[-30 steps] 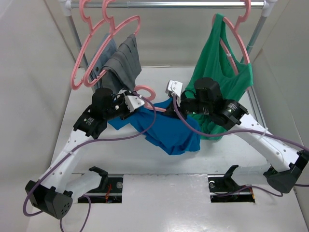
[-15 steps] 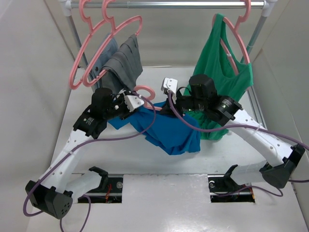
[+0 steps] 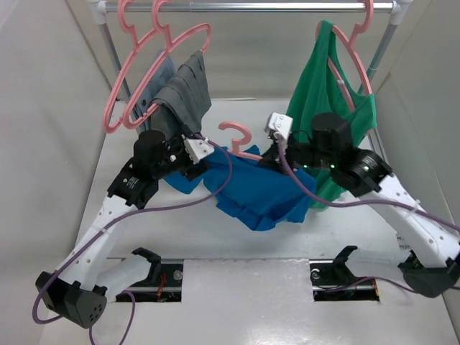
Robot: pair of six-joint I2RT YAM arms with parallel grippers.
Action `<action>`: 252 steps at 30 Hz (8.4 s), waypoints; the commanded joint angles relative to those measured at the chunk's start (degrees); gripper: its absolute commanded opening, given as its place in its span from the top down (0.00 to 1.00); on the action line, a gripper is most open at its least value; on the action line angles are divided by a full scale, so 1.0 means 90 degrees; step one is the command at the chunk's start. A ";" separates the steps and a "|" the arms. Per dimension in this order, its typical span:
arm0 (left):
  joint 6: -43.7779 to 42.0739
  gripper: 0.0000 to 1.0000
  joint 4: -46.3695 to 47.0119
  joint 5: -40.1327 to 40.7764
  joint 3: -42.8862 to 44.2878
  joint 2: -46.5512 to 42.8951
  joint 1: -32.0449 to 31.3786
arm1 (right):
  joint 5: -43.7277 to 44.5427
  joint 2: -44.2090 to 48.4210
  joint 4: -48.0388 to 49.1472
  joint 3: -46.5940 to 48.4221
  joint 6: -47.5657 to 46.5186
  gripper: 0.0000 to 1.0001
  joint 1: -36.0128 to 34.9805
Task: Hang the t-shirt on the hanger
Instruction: Place tshirt on hanger, then hang the hanger with tshirt onto the clothesline
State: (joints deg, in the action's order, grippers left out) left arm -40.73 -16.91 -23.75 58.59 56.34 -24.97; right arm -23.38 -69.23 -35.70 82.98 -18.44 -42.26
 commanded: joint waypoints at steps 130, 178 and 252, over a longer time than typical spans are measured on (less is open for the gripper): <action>0.2739 1.00 0.1635 -0.1941 0.0600 0.1572 0.1642 | 0.1992 0.1618 -0.4783 0.4197 0.1326 1.00 0.0106; 0.2396 0.00 0.1351 -0.1111 -0.0426 -0.0351 0.0109 | 0.6153 -0.1506 -0.0584 0.5545 0.1345 1.00 0.1043; 0.2747 0.00 0.2453 0.2325 -0.3472 -0.1943 0.0109 | 0.2244 0.3756 0.3459 -0.5096 0.0601 0.00 -0.0050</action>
State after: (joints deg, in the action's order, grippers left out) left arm -18.48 -2.20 -9.72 28.97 39.62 -23.94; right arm -8.12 -40.16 -14.87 40.51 -17.39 -42.00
